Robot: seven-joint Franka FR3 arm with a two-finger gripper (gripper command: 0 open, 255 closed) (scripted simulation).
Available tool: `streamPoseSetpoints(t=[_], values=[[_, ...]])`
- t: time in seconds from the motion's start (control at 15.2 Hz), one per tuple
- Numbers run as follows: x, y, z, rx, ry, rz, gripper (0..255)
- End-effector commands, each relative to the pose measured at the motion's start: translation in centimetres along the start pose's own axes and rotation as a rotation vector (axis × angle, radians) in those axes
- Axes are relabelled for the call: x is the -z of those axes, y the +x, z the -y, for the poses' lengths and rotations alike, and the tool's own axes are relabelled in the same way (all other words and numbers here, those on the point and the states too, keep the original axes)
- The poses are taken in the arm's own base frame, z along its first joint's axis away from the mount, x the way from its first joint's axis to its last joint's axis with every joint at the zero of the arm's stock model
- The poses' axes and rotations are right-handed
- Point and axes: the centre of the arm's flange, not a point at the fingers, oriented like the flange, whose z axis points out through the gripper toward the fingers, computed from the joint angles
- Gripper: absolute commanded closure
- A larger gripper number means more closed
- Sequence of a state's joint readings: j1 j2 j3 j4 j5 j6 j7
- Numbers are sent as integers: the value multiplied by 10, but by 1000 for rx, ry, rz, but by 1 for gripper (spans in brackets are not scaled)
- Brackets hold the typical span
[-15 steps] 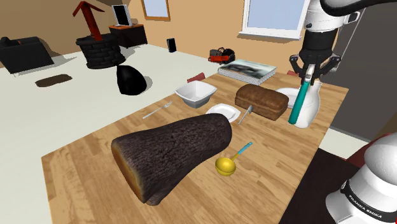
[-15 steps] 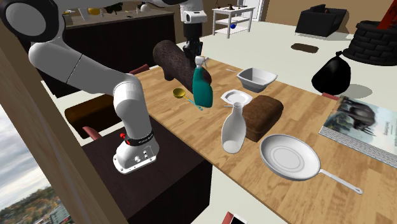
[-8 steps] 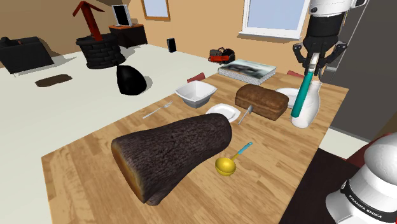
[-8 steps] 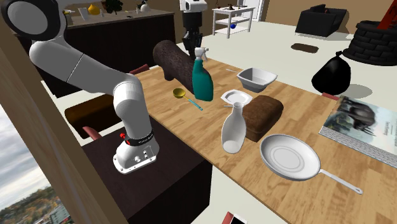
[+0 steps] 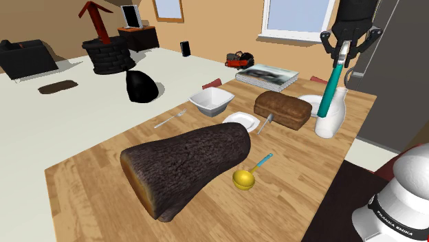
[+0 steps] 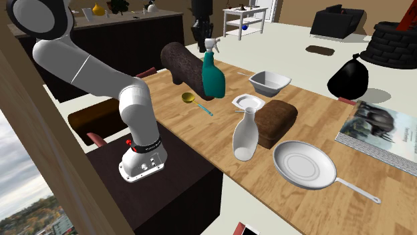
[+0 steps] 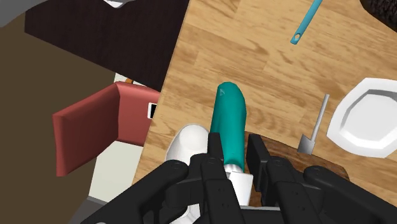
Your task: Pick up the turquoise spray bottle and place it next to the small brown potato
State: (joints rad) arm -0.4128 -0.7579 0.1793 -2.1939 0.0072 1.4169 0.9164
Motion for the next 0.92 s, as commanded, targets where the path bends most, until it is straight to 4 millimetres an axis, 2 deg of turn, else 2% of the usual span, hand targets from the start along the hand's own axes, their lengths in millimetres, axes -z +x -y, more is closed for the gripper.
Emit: streamPoseSetpoints(t=[0.0, 0.86], values=[[11, 0, -2, 0, 0, 0, 255], [79, 5, -8, 0, 0, 0, 255]])
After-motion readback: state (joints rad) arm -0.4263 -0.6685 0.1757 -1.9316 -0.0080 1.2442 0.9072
